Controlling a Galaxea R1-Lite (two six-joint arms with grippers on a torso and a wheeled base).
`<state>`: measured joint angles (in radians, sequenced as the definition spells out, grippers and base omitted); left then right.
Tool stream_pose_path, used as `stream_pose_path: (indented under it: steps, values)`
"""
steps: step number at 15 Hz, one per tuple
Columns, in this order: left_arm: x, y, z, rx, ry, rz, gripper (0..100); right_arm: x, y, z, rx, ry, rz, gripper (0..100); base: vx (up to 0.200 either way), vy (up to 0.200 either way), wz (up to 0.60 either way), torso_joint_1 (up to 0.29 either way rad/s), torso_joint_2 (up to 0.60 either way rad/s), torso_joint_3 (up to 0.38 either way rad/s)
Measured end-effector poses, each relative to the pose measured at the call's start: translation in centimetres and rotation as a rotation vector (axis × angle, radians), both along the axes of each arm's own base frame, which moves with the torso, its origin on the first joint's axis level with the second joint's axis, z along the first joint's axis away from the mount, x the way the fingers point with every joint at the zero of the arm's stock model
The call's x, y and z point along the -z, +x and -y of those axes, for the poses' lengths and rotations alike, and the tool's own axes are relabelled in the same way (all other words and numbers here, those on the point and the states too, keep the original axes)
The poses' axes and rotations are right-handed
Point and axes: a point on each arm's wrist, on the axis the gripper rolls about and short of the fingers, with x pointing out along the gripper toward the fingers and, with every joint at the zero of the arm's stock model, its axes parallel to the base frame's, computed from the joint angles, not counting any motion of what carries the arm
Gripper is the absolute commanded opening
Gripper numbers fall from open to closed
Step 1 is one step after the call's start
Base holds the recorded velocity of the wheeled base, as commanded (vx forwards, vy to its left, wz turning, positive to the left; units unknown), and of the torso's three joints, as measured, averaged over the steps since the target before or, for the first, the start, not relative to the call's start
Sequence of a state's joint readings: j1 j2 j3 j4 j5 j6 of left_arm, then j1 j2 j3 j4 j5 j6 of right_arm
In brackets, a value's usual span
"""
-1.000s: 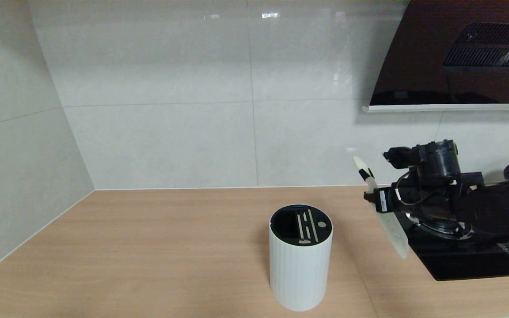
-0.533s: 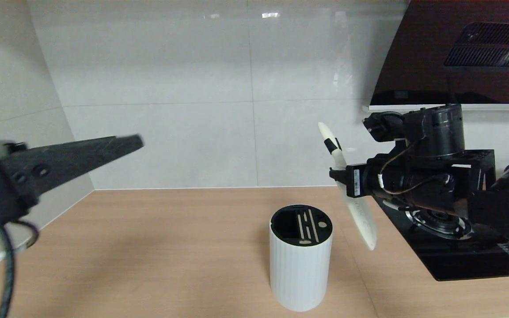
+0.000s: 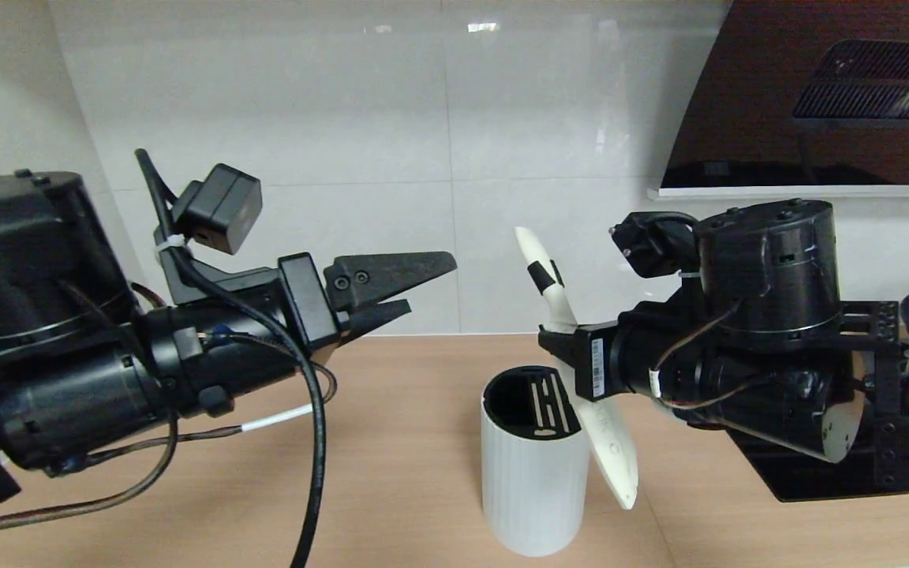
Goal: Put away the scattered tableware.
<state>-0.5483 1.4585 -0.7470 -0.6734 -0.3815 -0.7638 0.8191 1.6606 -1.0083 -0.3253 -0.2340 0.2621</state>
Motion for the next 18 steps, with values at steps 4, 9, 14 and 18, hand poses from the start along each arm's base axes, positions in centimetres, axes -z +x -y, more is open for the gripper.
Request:
stream_pose_path:
  steps: [4,9,14,18]
  values:
    - [1.8,1.2,1.7,-0.009,0.004,-0.005,100,0.4,-2.3,-1.6,-0.084,0.006,-0.015,0,0.0,0.0,0.0,0.0,0.0,0.0]
    - [4.1,2.6,3.9,-0.059,0.022,-0.02,100,1.0,-3.7,-2.6,-0.14,-0.006,-0.028,0,0.0,0.0,0.0,0.0,0.0,0.0]
    - [5.3,2.7,5.3,-0.034,0.037,-0.034,100,1.3,-4.1,-2.8,-0.155,-0.015,-0.036,0,0.0,0.0,0.0,0.0,0.0,0.0]
    - [6.0,3.1,5.9,-0.061,0.025,-0.015,100,1.8,-4.3,-3.2,-0.168,-0.014,-0.033,0,0.0,0.0,0.0,0.0,0.0,0.0]
